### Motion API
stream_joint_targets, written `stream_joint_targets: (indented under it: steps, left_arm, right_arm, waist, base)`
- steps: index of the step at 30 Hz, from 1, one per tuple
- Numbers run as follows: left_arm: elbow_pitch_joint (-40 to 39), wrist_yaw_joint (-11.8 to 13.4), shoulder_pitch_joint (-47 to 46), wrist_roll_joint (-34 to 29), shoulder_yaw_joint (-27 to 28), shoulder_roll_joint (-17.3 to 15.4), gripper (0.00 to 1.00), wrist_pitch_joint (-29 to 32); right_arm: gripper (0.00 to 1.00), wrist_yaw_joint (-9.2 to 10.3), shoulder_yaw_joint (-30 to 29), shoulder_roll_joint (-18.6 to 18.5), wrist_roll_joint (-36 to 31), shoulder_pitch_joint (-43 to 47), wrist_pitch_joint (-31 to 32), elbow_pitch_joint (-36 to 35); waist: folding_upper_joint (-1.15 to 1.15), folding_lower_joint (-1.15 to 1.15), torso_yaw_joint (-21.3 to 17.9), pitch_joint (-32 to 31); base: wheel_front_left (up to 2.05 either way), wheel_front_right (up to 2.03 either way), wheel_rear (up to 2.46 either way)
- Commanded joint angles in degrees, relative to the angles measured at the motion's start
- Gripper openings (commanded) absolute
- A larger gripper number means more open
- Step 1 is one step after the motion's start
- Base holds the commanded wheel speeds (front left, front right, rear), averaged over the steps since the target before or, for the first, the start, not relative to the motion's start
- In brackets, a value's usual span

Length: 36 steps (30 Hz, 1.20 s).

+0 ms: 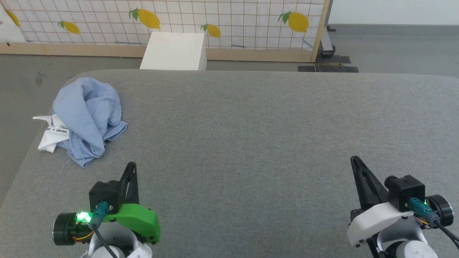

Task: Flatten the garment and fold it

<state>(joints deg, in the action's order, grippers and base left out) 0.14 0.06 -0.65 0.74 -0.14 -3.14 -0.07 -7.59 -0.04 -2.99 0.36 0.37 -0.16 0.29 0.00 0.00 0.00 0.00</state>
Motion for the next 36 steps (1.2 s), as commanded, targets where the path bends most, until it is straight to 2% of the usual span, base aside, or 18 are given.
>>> stream_joint_targets:
  steps: [1, 36]
  left_arm:
    - [-0.1, -0.1, 0.7, -0.7, 0.1, 0.3, 0.00, 0.1]
    - [-0.1, -0.1, 0.7, -0.7, 0.1, 0.3, 0.00, 0.1]
  right_arm:
    - [0.00, 0.10, 0.0, 0.1, -0.4, -0.4, 0.2, -0.3]
    - [0.00, 0.10, 0.0, 0.1, -0.4, -0.4, 0.2, -0.3]
  waist:
    - [0.00, 0.00, 0.0, 0.0]
    - [0.00, 0.00, 0.0, 0.0]
  base:
    - [0.00, 0.00, 0.00]
    - [0.00, 0.00, 0.00]
